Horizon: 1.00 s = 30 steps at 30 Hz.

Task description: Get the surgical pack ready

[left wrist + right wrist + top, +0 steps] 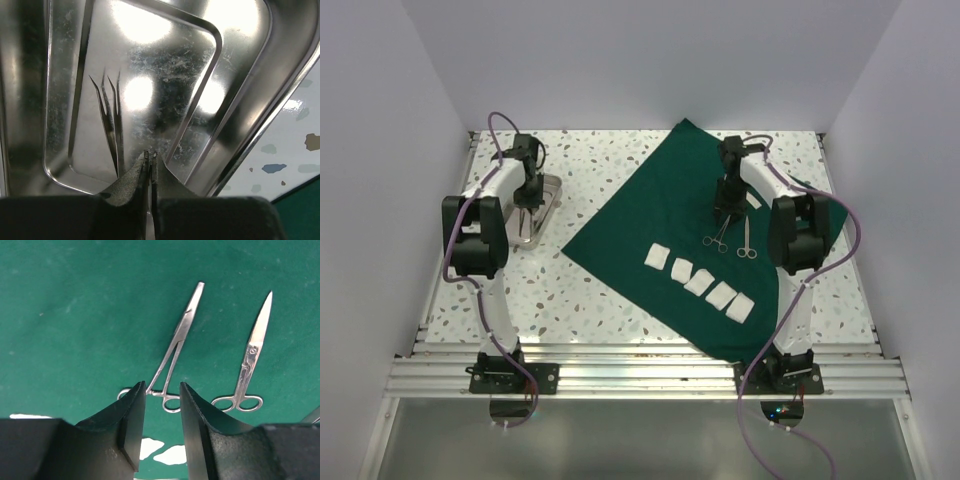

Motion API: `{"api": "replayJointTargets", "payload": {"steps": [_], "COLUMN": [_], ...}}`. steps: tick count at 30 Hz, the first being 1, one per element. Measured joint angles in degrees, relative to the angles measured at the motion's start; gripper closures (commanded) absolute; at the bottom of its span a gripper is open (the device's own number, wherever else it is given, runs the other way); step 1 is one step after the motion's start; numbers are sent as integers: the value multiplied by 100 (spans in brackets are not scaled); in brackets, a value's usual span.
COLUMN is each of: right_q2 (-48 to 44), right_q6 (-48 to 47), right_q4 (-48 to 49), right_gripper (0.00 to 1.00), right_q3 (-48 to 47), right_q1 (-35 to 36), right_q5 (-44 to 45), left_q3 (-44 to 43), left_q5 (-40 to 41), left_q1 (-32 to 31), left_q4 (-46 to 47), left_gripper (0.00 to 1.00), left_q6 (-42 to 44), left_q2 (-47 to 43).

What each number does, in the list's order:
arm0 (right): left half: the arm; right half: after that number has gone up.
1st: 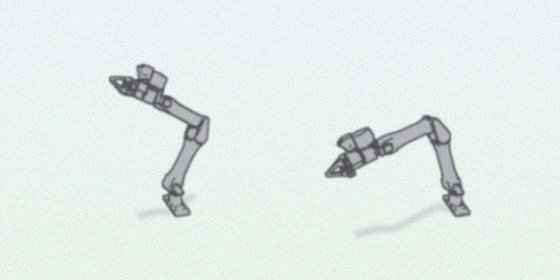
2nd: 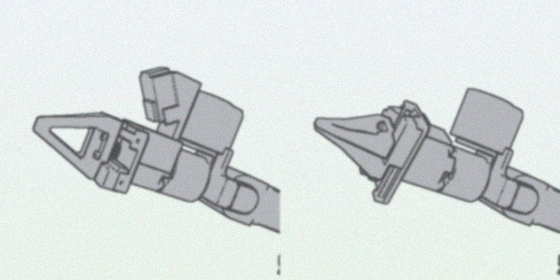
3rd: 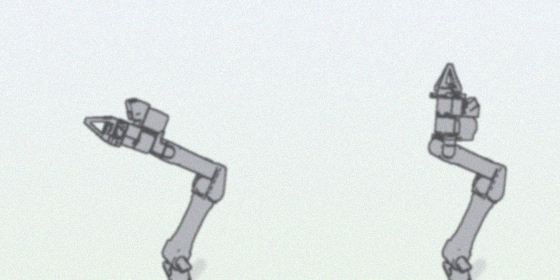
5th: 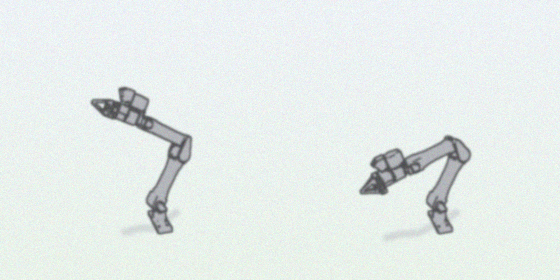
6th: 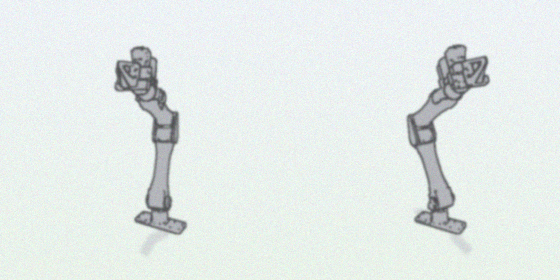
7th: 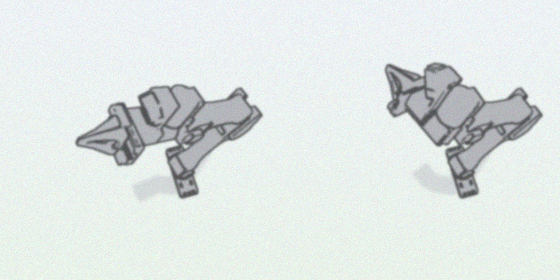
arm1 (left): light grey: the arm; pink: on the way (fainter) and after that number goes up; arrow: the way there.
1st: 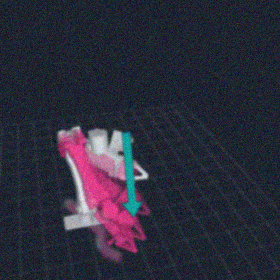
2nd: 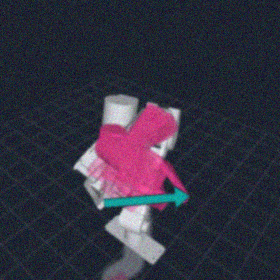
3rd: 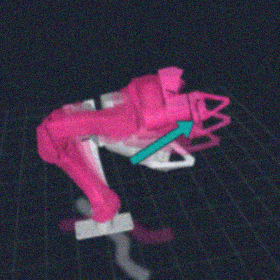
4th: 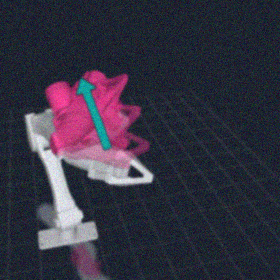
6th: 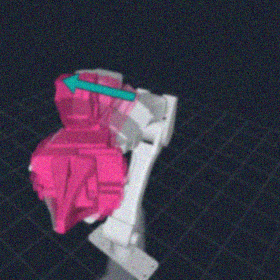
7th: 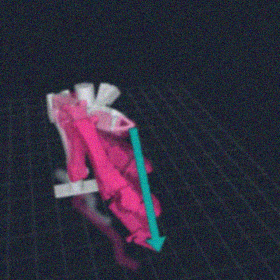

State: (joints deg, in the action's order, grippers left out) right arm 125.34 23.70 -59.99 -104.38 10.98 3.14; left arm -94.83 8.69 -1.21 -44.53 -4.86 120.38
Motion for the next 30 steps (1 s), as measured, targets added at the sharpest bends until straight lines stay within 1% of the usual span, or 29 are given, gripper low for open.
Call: {"api": "replayJointTargets", "payload": {"steps": [4, 5, 8, 11, 13, 19, 23, 24, 27, 30], "right_q2": [24, 31, 74, 186, 225, 264, 229, 210, 164, 131], "right_q6": [219, 254, 337, 404, 446, 566, 638, 647, 710, 728], "right_q4": [-7, -4, 0, 13, 59, 116, 177, 199, 251, 278], "right_gripper": [64, 64, 65, 66, 66, 71, 80, 85, 96, 98], "right_q3": [0, 0, 0, 9, 87, 214, 304, 334, 411, 439], "right_q1": [4, 4, 4, 4, 4, -7, -28, -42, -72, -76], "right_q5": [94, 107, 160, 170, 166, 133, 76, 63, 24, 20], "left_q3": [0, 0, 0, 0, 0, 0, 2, 2, 7, 7], "left_q5": [33, 33, 31, 26, 11, -212, -402, -448, -588, -761], "left_q1": [0, 0, 0, 0, 0, -2, -35, -55, -146, -249], "left_q4": [-9, -11, -11, -13, -13, -13, -31, -33, -4, 33], "left_gripper": [79, 74, 66, 63, 61, 60, 62, 62, 63, 62], "left_q6": [0, -7, -4, -17, -24, -57, -120, -155, -212, -302], "left_q2": [11, 15, 28, 33, 33, 0, -219, -315, -673, -1023]}}
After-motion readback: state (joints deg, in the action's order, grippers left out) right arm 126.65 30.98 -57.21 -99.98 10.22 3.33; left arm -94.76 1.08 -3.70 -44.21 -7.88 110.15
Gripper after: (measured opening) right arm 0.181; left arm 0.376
